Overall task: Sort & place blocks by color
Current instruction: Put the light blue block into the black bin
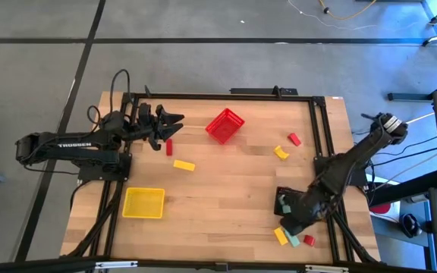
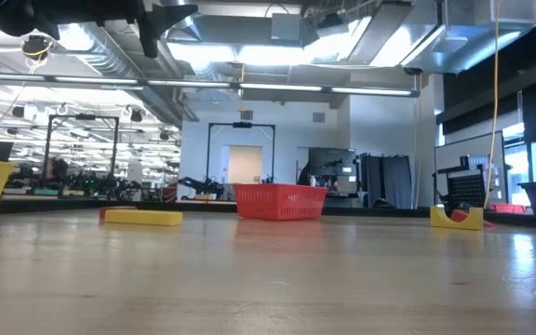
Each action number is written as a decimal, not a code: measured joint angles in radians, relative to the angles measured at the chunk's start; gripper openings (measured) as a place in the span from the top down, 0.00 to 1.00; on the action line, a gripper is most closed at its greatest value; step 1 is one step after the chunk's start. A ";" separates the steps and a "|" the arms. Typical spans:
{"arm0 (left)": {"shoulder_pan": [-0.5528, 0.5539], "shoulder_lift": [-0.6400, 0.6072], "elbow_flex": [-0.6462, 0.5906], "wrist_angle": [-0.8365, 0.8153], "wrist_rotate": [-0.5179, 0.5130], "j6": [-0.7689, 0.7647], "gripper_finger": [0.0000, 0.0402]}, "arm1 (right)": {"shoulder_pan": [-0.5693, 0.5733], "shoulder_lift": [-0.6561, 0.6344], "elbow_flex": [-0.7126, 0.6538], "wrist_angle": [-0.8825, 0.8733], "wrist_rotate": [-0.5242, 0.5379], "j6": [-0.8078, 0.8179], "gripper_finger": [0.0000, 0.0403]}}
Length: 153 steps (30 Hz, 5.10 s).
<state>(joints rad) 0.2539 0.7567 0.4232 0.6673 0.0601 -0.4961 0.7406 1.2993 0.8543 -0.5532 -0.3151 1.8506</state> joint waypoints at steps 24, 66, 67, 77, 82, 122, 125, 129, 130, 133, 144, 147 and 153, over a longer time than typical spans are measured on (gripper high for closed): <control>0.001 0.000 0.000 0.009 -0.050 0.036 0.48 | 0.133 0.508 0.288 -0.214 0.085 0.002 0.34; 0.001 0.000 0.000 0.028 -0.022 0.032 0.48 | 0.205 0.259 0.415 -0.309 0.398 -0.257 0.68; 0.001 0.000 0.000 0.025 0.012 0.035 0.48 | 0.176 0.248 0.416 -0.296 0.426 -0.302 0.68; -0.002 0.000 0.000 -0.120 0.205 0.068 0.48 | -0.227 0.245 0.416 -0.047 0.536 -0.954 0.68; -0.002 0.000 0.000 -0.194 0.198 0.145 0.48 | -0.416 0.218 0.416 0.008 0.474 -1.216 0.68; -0.098 0.000 0.000 -0.204 -0.019 0.288 0.48 | -0.930 -0.061 -0.044 0.744 -0.035 -1.577 0.68; -0.098 0.000 0.000 -0.204 -0.019 0.288 0.48 | -0.929 -0.062 -0.019 0.679 -0.062 -1.474 0.68; -0.098 0.000 0.000 -0.203 -0.018 0.288 0.48 | -0.865 -0.072 0.082 0.341 -0.128 -1.436 0.68; -0.098 0.000 0.000 -0.203 -0.018 0.288 0.48 | -0.839 -0.073 0.109 0.229 -0.132 -1.436 0.68; -0.097 0.000 0.000 -0.203 -0.019 0.288 0.48 | -0.740 -0.073 0.168 -0.045 -0.131 -1.417 0.68; -0.098 0.000 0.000 -0.203 -0.025 0.289 0.48 | -0.255 -0.073 0.098 -0.407 -0.052 -0.937 0.68; -0.097 0.000 0.000 -0.203 -0.025 0.289 0.48 | -0.163 -0.073 0.062 -0.412 -0.027 -0.791 0.68; -0.097 0.000 0.000 -0.203 -0.025 0.289 0.48 | -0.045 -0.092 -0.043 -0.457 -0.019 -0.562 0.68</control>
<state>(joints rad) 0.1564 0.7568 0.4236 0.4644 0.0347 -0.2072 0.6957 1.2075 0.8117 -1.0105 -0.3336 1.2889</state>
